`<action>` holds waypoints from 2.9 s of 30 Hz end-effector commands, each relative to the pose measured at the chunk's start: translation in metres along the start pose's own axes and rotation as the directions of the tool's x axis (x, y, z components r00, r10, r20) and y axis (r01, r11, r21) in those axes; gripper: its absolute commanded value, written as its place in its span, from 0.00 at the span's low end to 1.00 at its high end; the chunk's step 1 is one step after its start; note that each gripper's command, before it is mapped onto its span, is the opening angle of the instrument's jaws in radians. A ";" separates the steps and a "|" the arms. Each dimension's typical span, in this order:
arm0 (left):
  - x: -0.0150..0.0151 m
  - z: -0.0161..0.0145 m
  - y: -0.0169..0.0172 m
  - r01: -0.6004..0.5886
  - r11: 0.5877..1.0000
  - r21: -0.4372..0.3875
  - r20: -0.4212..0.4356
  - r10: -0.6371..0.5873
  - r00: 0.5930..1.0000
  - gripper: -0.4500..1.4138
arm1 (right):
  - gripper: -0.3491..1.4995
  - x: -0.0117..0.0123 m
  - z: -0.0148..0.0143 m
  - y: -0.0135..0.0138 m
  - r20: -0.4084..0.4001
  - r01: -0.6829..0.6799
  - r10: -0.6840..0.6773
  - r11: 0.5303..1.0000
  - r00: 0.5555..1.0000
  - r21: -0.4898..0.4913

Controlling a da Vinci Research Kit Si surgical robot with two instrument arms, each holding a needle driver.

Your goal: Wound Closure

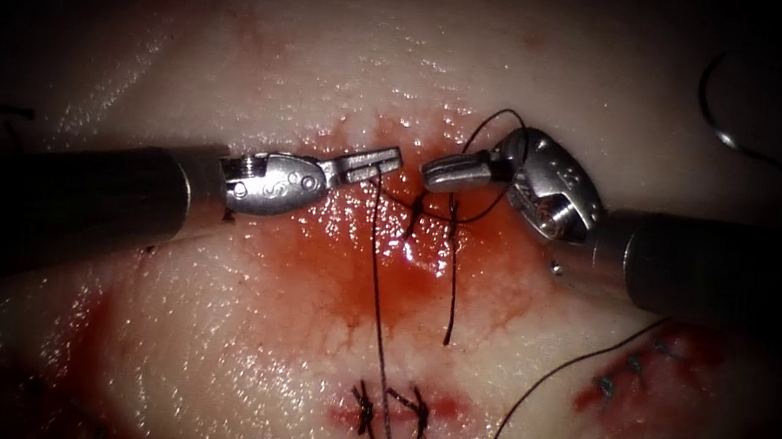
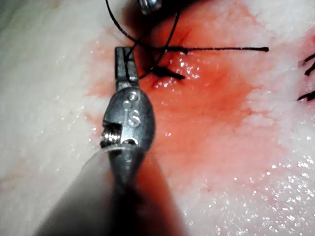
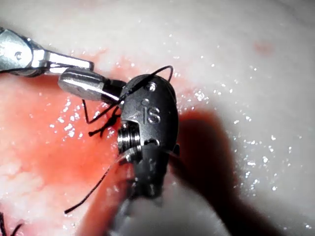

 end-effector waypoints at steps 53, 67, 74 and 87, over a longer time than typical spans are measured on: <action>0.0033 0.0003 0.0035 -0.003 1.000 -0.025 0.010 0.003 1.000 0.00 | 0.00 -0.0046 0.0033 -0.0036 0.651 0.253 -0.564 0.820 0.509 0.513; 0.0038 -0.0031 0.0105 -0.063 0.996 -0.068 0.042 0.066 0.997 0.00 | 0.00 -0.0008 0.0013 -0.0016 0.583 0.171 -0.353 0.923 0.732 0.345; 0.0056 -0.0039 0.0158 -0.083 0.991 -0.102 0.053 0.089 0.995 0.00 | 0.00 -0.0009 0.0001 0.0003 0.595 0.154 -0.286 0.952 0.751 0.263; 0.0135 -0.0060 0.0230 -0.083 0.981 -0.175 -0.018 0.081 0.997 0.00 | 0.00 -0.0010 -0.0023 0.0038 0.573 0.126 -0.160 0.987 0.804 0.099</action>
